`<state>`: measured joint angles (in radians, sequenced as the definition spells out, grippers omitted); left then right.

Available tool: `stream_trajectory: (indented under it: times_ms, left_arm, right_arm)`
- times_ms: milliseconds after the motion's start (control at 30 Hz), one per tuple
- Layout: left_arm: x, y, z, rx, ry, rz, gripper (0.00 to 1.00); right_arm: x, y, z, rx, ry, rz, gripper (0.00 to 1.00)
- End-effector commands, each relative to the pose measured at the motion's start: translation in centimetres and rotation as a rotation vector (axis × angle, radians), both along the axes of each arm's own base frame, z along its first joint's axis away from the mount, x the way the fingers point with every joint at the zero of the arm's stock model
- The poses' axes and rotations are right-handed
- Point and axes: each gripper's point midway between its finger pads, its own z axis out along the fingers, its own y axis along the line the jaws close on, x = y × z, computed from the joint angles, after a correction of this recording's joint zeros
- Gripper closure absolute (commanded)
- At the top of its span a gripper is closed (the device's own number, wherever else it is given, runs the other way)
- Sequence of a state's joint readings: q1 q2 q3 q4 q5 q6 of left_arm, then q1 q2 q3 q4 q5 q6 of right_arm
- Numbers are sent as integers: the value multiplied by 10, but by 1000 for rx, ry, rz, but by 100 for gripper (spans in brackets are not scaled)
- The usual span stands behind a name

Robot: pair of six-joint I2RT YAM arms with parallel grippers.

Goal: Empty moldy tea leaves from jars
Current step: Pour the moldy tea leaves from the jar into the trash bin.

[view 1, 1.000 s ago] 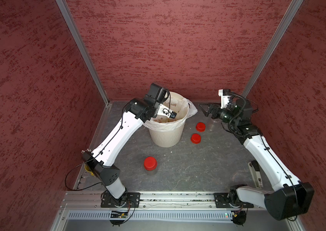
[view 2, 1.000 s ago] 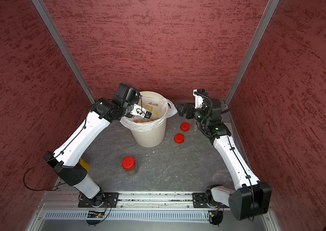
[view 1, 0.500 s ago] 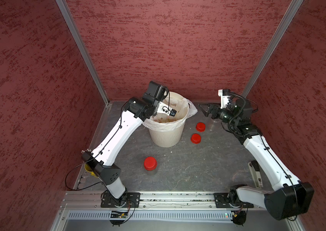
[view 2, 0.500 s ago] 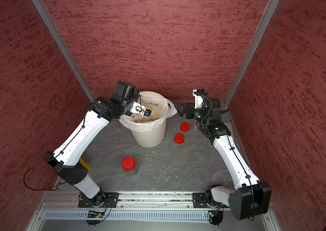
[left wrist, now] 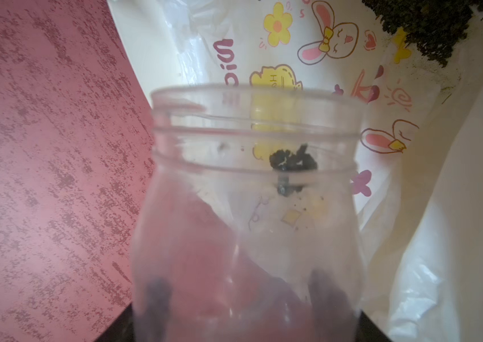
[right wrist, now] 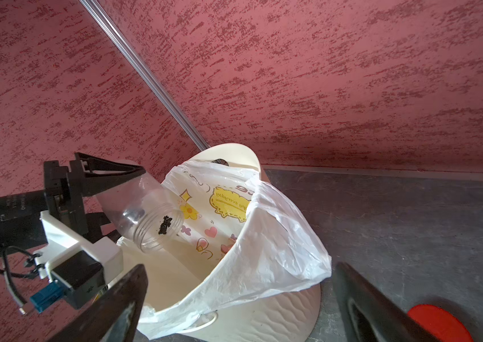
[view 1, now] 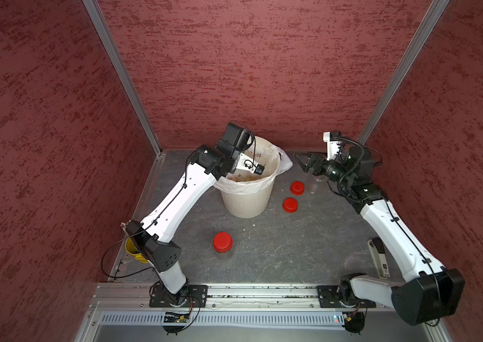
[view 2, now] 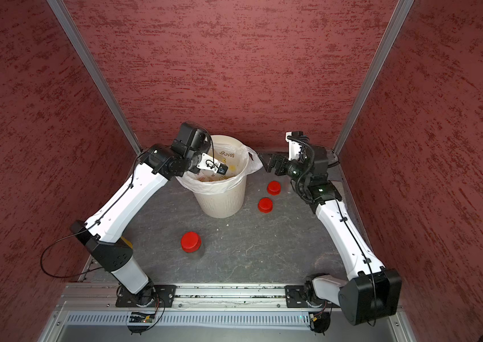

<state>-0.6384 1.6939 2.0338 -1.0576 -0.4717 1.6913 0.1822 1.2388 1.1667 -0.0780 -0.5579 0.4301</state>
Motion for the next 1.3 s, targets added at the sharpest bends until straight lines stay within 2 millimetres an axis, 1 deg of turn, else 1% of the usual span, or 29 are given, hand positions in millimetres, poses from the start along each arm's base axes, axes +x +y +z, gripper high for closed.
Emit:
stream_trajectory:
  times_ms: [0, 67, 133, 167, 200, 300, 333, 367, 500, 533, 600, 700, 733, 767, 800, 900, 933, 967, 1033, 1100, 1167, 1200, 1233, 1267]
  left_arm:
    - [-8, 0, 23, -35, -48, -11, 32]
    - [-8, 2, 11, -30, -21, -6, 32]
    - [-5, 10, -4, -9, 15, 13, 32]
    - [-3, 11, -5, -7, 17, 19, 32]
    - [0, 11, 0, -10, 4, 21, 32]
    - [3, 0, 32, -44, -73, -10, 32]
    - [3, -3, 38, -53, -89, -17, 32]
    - [2, -5, 36, -53, -86, -20, 32]
    - [2, 4, 2, -17, -5, 8, 32]
    - [3, 7, -2, -8, 7, 13, 32]
    - [6, 7, 7, -17, -15, 11, 32]
    - [4, -1, 35, -48, -80, -12, 32]
    - [3, -4, 38, -54, -88, -18, 32]
    - [1, -4, 37, -53, -84, -18, 32]
    - [0, -4, 30, -49, -69, -14, 32]
    - [-1, 4, 2, -21, -1, 14, 32]
    - [0, 7, -3, -16, 9, 21, 32]
    - [1, 7, -2, -18, 5, 23, 32]
    - [4, 3, 15, -32, -32, 11, 32]
    - [4, -3, 37, -57, -84, -10, 32]
    - [2, -5, 49, -72, -113, -13, 31]
    - [2, -4, 48, -74, -110, -9, 31]
    - [1, -2, 43, -70, -96, -6, 31]
    - [1, 0, 31, -59, -70, 1, 32]
  right_arm:
    - [-1, -1, 15, 17, -44, 8, 1]
    - [-1, 0, 15, 21, -44, 11, 1]
    - [-1, 0, 16, 27, -47, 13, 1]
    - [-1, 0, 17, 28, -48, 14, 1]
    - [-1, 1, 18, 26, -49, 17, 1]
    - [-1, 0, 19, 14, -49, 11, 1]
    - [-1, -1, 20, 13, -50, 9, 1]
    - [-2, -1, 20, 14, -53, 7, 1]
    - [-2, -1, 17, 26, -49, 6, 1]
    - [-2, -1, 14, 24, -43, 8, 1]
    - [-1, 0, 13, 18, -37, 11, 1]
    - [-2, -1, 16, 9, -45, 9, 1]
    - [-2, -1, 18, 10, -49, 7, 1]
    - [-2, -2, 19, 12, -55, 5, 1]
    - [-2, -1, 19, 15, -56, 5, 1]
    - [-2, 0, 16, 23, -50, 10, 1]
    - [-2, -1, 15, 23, -47, 9, 1]
    - [-2, -1, 14, 21, -44, 9, 1]
    - [-2, 0, 14, 16, -42, 12, 1]
    - [-2, -1, 16, 13, -45, 8, 1]
    - [-3, -1, 18, 15, -50, 9, 1]
    - [-3, -1, 19, 18, -55, 8, 1]
    - [-3, -1, 18, 20, -54, 8, 1]
    - [-3, -1, 18, 21, -55, 8, 1]
